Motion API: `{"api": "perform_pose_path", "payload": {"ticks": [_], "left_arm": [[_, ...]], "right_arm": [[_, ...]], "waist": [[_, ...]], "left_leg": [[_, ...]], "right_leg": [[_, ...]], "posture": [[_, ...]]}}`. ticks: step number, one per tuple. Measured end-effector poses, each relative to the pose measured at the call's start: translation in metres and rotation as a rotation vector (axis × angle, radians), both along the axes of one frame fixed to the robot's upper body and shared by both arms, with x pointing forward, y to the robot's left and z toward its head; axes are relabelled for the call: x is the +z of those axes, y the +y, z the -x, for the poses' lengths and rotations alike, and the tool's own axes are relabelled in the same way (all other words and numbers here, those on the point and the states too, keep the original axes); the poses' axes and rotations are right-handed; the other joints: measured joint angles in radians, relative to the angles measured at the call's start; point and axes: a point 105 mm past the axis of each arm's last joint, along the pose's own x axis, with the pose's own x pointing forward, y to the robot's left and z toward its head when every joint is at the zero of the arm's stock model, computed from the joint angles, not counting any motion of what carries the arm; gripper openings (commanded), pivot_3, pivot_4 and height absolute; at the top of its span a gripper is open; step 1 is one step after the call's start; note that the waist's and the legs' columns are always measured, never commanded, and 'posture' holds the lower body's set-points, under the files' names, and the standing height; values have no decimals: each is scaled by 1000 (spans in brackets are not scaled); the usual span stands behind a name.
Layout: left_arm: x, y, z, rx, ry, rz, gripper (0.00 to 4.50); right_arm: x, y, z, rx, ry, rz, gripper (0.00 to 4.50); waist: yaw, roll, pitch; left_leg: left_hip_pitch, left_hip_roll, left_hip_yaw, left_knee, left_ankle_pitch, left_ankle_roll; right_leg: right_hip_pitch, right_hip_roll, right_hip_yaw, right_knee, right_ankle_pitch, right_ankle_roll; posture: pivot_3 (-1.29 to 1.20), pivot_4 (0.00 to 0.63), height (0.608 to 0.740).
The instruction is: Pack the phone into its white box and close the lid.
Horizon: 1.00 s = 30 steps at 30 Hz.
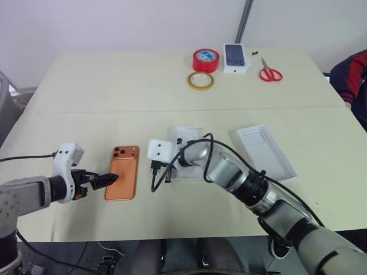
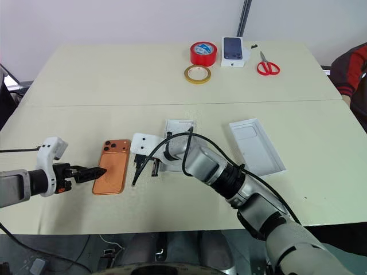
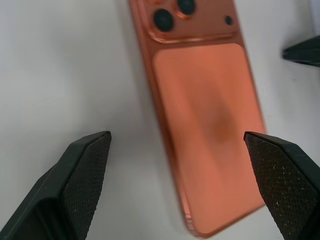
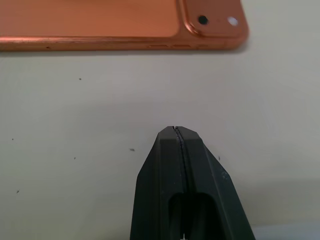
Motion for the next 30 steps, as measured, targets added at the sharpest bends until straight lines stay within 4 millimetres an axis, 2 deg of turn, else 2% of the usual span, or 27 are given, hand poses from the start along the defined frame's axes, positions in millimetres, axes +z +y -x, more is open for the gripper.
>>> {"api": "perform_pose_path", "payload": {"ticks": [4, 11, 30], "left_arm": [[-2, -11, 1, -21, -1, 36, 4456], [-5, -41, -4, -71, -18, 161, 4456], [-6, -54, -17, -2, 24, 308, 4456]], "right_arm": [[-1, 4, 1, 18, -18, 10, 0], [-3, 6, 4, 30, -10, 17, 0], [-4, -5, -5, -27, -25, 28, 0]], "waist": [[2, 1, -2], [22, 3, -4], [34, 4, -6]], "left_leg": [[1, 0, 0, 0, 0, 0], [1, -2, 0, 1, 0, 0], [10, -4, -2, 0, -1, 1]], "right_leg": [[2, -1, 0, 0, 0, 0], [3, -2, 0, -1, 0, 0], [9, -4, -1, -3, 0, 0]], "posture": [[0, 150, 740], [0, 150, 740], [0, 150, 740]]}}
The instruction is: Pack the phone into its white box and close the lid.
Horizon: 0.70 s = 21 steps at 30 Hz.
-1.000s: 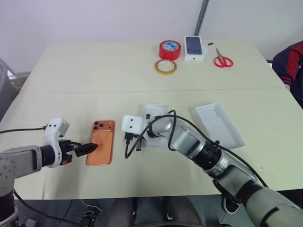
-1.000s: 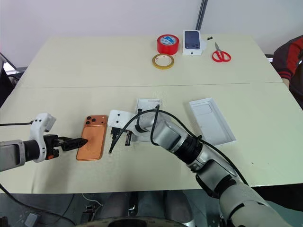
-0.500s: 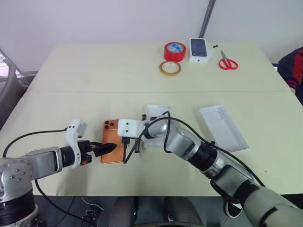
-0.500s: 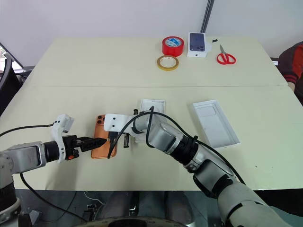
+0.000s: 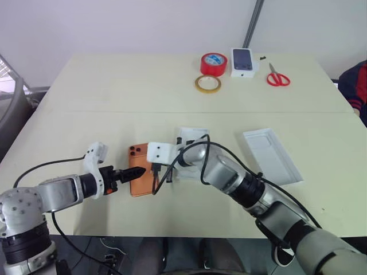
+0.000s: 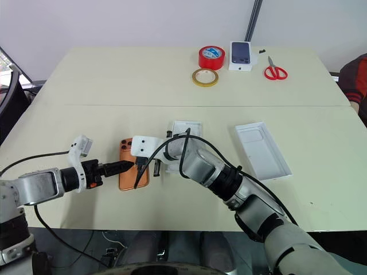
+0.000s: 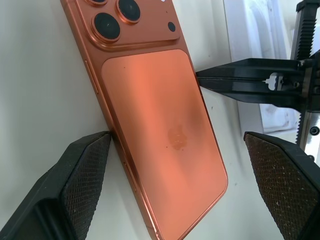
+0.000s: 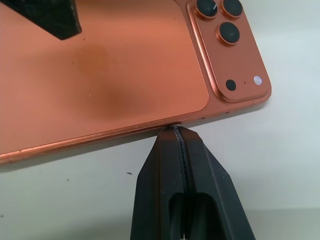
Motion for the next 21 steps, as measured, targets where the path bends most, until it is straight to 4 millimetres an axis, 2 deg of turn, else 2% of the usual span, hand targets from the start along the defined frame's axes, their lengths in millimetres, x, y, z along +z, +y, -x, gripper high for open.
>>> {"api": "perform_pose_path", "payload": {"ticks": [15, 21], "left_arm": [[4, 6, -13, 95, 2, 40, 4456], [4, -3, -18, 97, 0, 41, 4456]], "right_arm": [[0, -1, 0, 1, 5, 0, 0], [0, 0, 1, 7, 11, 0, 0]], "waist": [[-7, 0, 0], [-8, 0, 0]], "left_leg": [[0, 0, 0, -1, 0, -1], [0, 0, 0, -1, 0, -1]], "right_leg": [[-1, 0, 0, 0, 0, 0], [-1, 0, 0, -1, 0, 0]], "posture": [[0, 150, 740], [0, 150, 740]]}}
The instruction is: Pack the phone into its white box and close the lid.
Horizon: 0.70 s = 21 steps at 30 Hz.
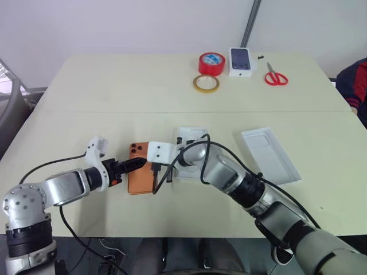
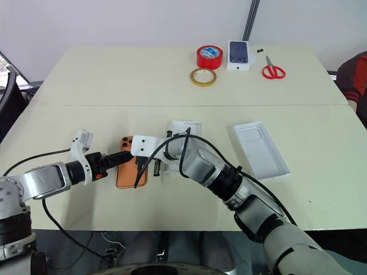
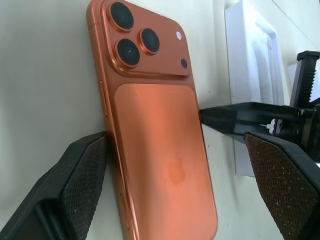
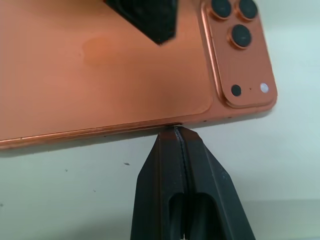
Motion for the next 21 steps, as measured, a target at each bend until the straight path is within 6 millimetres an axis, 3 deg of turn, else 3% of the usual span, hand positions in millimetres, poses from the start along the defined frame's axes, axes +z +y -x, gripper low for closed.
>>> {"api": "perform_pose_path", "payload": {"ticks": [6, 21], "left_arm": [[1, -27, 6, -108, 6, 31, 4456], [1, 2, 2, 24, 33, 73, 4456]], "right_arm": [[1, 3, 2, 9, 3, -8, 0], [1, 5, 5, 22, 10, -11, 0]], "waist": [[-4, -1, 1], [-9, -1, 1]], "left_leg": [[-3, 0, 0, -1, 3, -5], [-5, 2, 0, -1, 3, -5]], "right_leg": [[-1, 1, 0, 0, 0, 0], [-3, 1, 0, 0, 0, 0]], "posture": [[0, 150, 740], [0, 150, 740]]}}
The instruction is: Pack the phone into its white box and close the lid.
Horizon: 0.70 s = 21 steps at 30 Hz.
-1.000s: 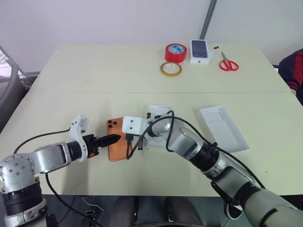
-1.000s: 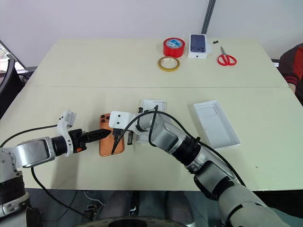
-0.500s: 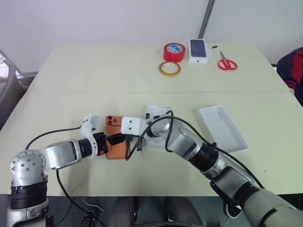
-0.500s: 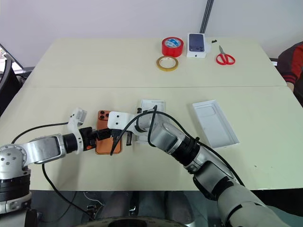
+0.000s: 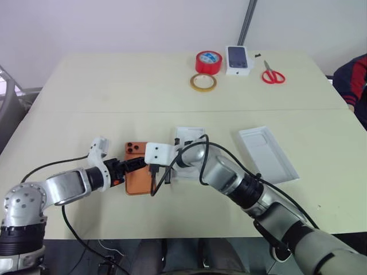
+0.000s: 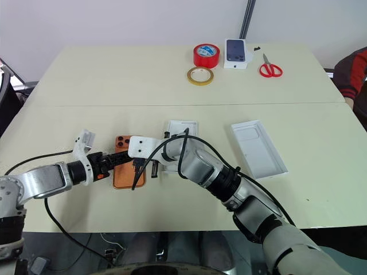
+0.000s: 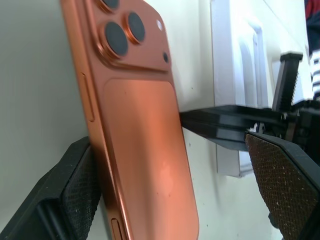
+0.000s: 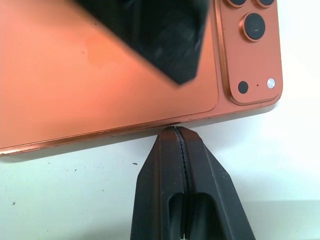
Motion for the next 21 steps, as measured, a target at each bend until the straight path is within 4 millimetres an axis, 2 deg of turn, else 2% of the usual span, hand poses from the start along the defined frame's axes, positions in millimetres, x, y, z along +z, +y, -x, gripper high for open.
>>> {"api": "perform_pose_path", "payload": {"ticks": [3, 6, 15, 17, 19, 20, 21], "left_arm": [[-2, 2, 1, 27, 10, 21, 3634], [-8, 8, 1, 74, 39, 31, 2180], [-10, 13, 5, 111, 74, 101, 2180], [-10, 14, 5, 113, 78, 103, 1618], [-12, 15, 6, 127, 86, 106, 700], [-4, 13, 5, 116, 63, 147, 334], [3, 9, 5, 102, 37, 168, 334]], "right_arm": [[0, 0, 0, 1, 0, -1, 0], [0, 0, 1, 3, -1, -1, 0], [1, 0, 3, 10, -7, -3, 0], [2, -1, 3, 14, -8, 0, 0], [4, -2, 3, 9, -1, -7, 0], [5, -5, 3, -2, 6, -16, 0], [10, -6, 2, -15, 13, -41, 0]], "waist": [[-2, 0, 0], [-8, 0, 0], [-14, 0, 1], [-15, 0, 1], [-15, 0, 1], [-11, -1, 1], [-9, -1, 1]], "left_leg": [[0, 0, 0, 0, 0, 0], [0, 0, 0, 0, -1, 1], [-3, 0, 0, 0, -1, 1], [-3, 0, 0, 0, -1, 1], [-4, 0, 0, 0, -1, 1], [-4, 0, -1, 0, -1, 1], [-4, 0, -1, 0, 0, 1]], "right_leg": [[0, 0, 0, 0, 0, 0], [0, 0, 0, 0, 0, 0], [-2, 0, 0, 0, 0, 0], [-3, 0, 0, 0, 0, 0], [-4, 0, 0, 0, 0, 0], [-4, -1, -1, 0, 0, 0], [-4, -1, -1, 0, 0, 0]], "posture": [[0, 150, 740], [0, 150, 740], [0, 150, 740], [0, 150, 740], [0, 150, 740], [0, 150, 740], [0, 150, 740]]}}
